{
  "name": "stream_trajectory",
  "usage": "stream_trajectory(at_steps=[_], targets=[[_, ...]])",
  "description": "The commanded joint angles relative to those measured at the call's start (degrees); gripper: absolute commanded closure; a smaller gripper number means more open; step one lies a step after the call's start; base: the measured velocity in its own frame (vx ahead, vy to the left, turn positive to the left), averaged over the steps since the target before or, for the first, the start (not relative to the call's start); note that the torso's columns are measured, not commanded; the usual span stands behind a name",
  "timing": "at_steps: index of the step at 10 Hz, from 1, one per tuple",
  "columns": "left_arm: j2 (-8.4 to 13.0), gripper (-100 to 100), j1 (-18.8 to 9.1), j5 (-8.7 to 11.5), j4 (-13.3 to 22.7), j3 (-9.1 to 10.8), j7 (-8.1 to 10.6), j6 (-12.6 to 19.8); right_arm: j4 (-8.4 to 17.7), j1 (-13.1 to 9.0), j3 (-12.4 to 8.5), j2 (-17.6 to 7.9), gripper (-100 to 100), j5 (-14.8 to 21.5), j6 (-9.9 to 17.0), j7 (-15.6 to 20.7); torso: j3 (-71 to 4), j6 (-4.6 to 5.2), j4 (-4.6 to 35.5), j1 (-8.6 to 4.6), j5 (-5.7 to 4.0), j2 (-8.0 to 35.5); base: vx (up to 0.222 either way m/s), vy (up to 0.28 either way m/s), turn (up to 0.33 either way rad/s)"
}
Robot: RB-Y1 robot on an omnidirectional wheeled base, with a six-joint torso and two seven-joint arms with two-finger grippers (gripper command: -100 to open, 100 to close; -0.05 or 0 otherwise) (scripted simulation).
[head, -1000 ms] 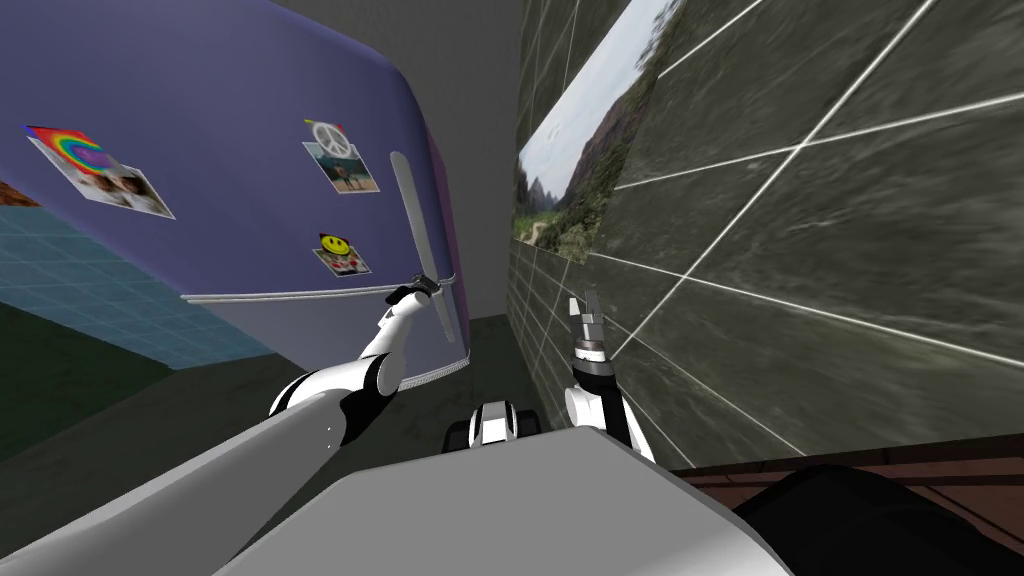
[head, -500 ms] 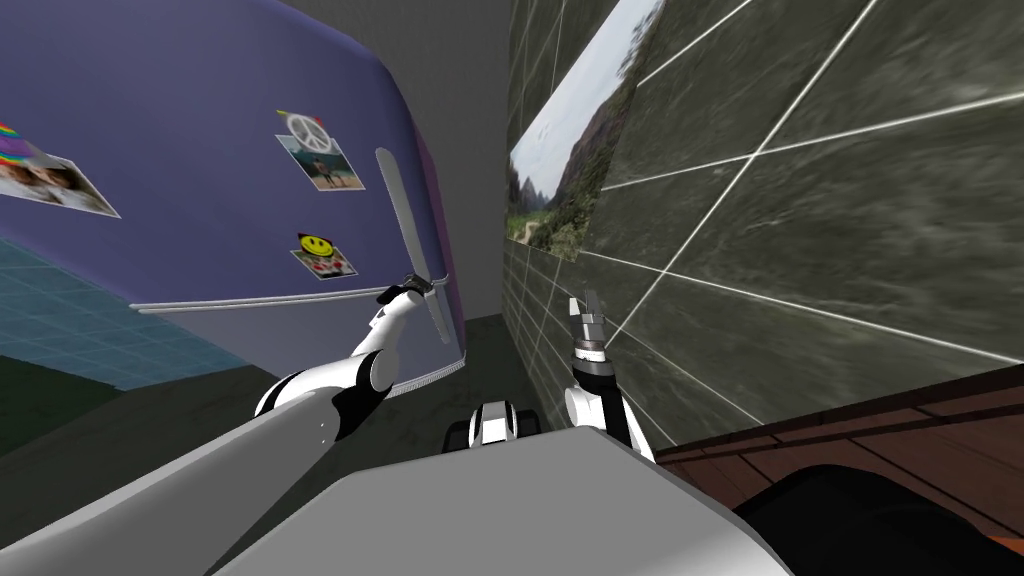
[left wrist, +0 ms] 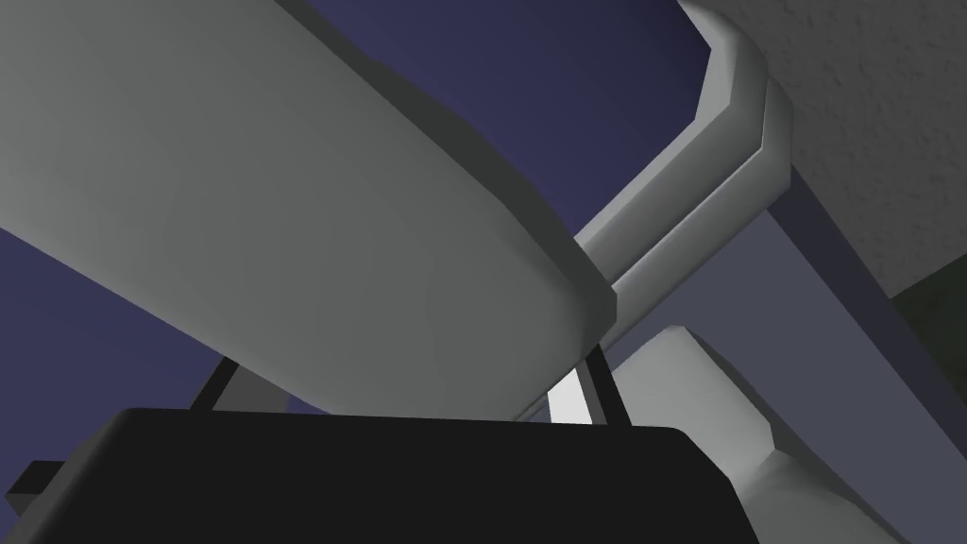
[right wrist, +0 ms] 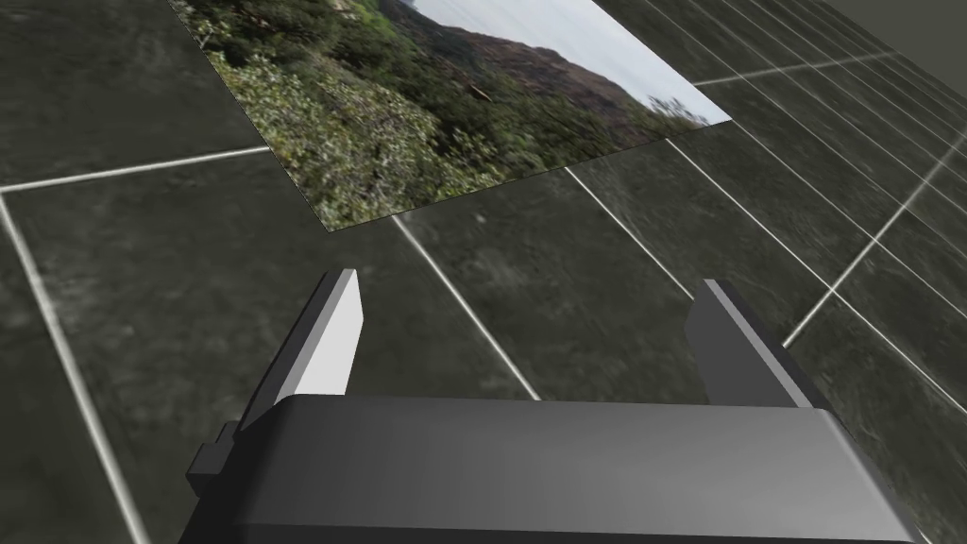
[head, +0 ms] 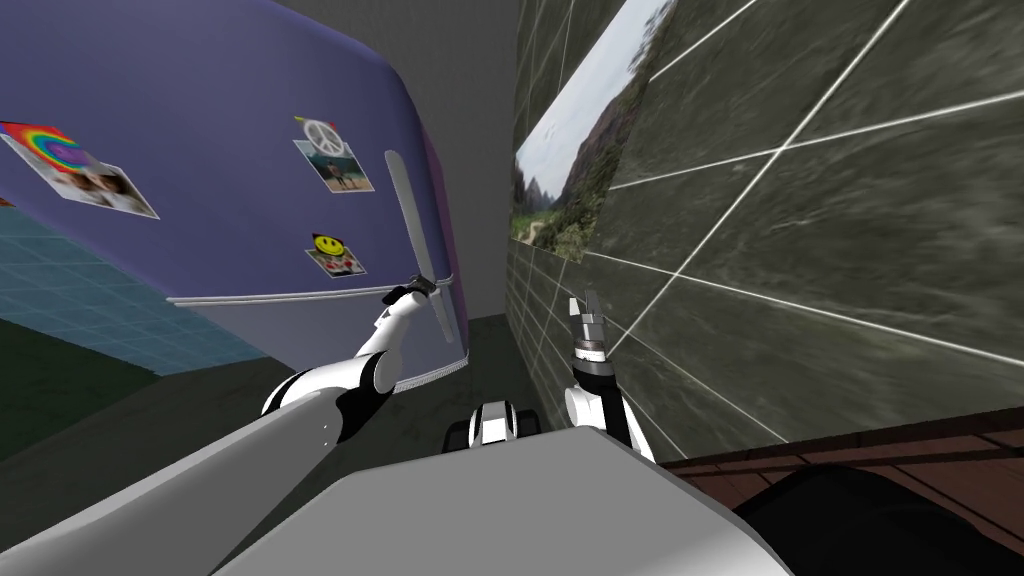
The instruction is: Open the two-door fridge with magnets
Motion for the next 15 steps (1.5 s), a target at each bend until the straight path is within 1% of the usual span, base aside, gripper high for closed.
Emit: stream_trajectory(at_steps=[1,2,3,4,5,6,7,9,10,12,13,14,15], targets=[[-2.7,100,0.4,-0.6,-2.7,-1.13,0.01,1.5,0.0,0.0,0.0,0.0,0,0.0,0.0,0.0,0.0,-0.04,0.1,0.04,-0.01,0.1,0.03,-0.016,0.24],[-4.5,100,0.9,-1.1,-4.6,-1.47,-0.07,2.4,0.0,0.0,0.0,0.0,0,0.0,0.0,0.0,0.1,-0.04,0.1,0.05,0.0,0.1,0.029,-0.015,0.244],[-5.4,100,1.1,-1.4,-5.5,-1.64,-0.1,2.9,0.0,0.0,0.0,0.0,0,0.0,0.0,0.0,0.1,-0.01,0.1,0.05,0.01,0.2,0.025,-0.012,0.216],[-4.8,100,0.9,-1.6,-5.2,-1.03,-0.08,3.3,0.0,0.0,0.0,0.0,0,0.0,0.0,0.0,0.1,0.03,0.1,0.03,0.0,0.1,0.01,-0.009,0.031],[-5.7,100,0.8,-1.2,-5.8,-2.06,-0.28,3.8,0.0,0.0,0.0,0.0,0,0.0,0.0,0.0,0.1,0.08,0.0,0.01,0.0,0.1,-0.111,0.132,-0.064],[-6.5,100,0.8,-0.7,-6.3,-3.07,-0.45,4.1,0.0,0.0,0.0,0.0,0,0.0,0.0,0.0,0.2,0.25,0.0,0.28,0.1,0.4,-0.234,0.281,-0.129],[-6.5,100,0.8,-0.7,-6.3,-3.07,-0.45,4.1,0.0,0.0,0.0,0.0,0,0.0,0.0,0.0,0.4,0.29,0.0,0.42,0.17,0.6,-0.246,0.243,-0.128],[-8.1,100,0.6,0.2,-7.3,-5.09,-0.8,4.9,0.0,0.0,0.0,0.0,0,0.0,0.0,0.0,0.2,0.0,0.1,-0.19,-0.07,0.3,-0.264,0.2,-0.104],[-8.1,100,0.6,0.2,-7.3,-5.09,-0.8,4.9,0.0,0.0,0.0,0.0,0,0.0,0.0,0.0,0.2,0.13,0.1,-0.11,-0.07,0.3,-0.224,0.236,-0.086],[-9.6,100,0.5,1.2,-8.4,-7.1,-1.15,5.7,0.0,0.0,0.0,0.0,0,0.0,0.0,0.0,0.1,-0.01,0.3,-0.02,-0.08,0.1,-0.235,0.239,-0.105],[-9.6,100,0.5,1.2,-8.4,-7.1,-1.15,5.7,0.0,0.0,0.0,0.0,0,0.0,0.0,0.0,0.2,0.04,0.3,0.04,-0.04,0.4,-0.223,0.212,-0.092],[-10.4,100,0.4,1.6,-8.9,-8.11,-1.32,6.1,0.0,0.0,0.0,0.0,0,0.0,0.0,0.0,0.2,-0.12,0.3,-0.04,-0.06,0.3,-0.22,0.197,-0.079],[-10.4,100,0.4,1.6,-8.9,-8.11,-1.32,6.1,0.0,0.0,0.0,0.0,0,0.0,0.0,0.0,0.2,0.0,0.4,-0.09,-0.09,0.4,-0.169,0.141,-0.052]])
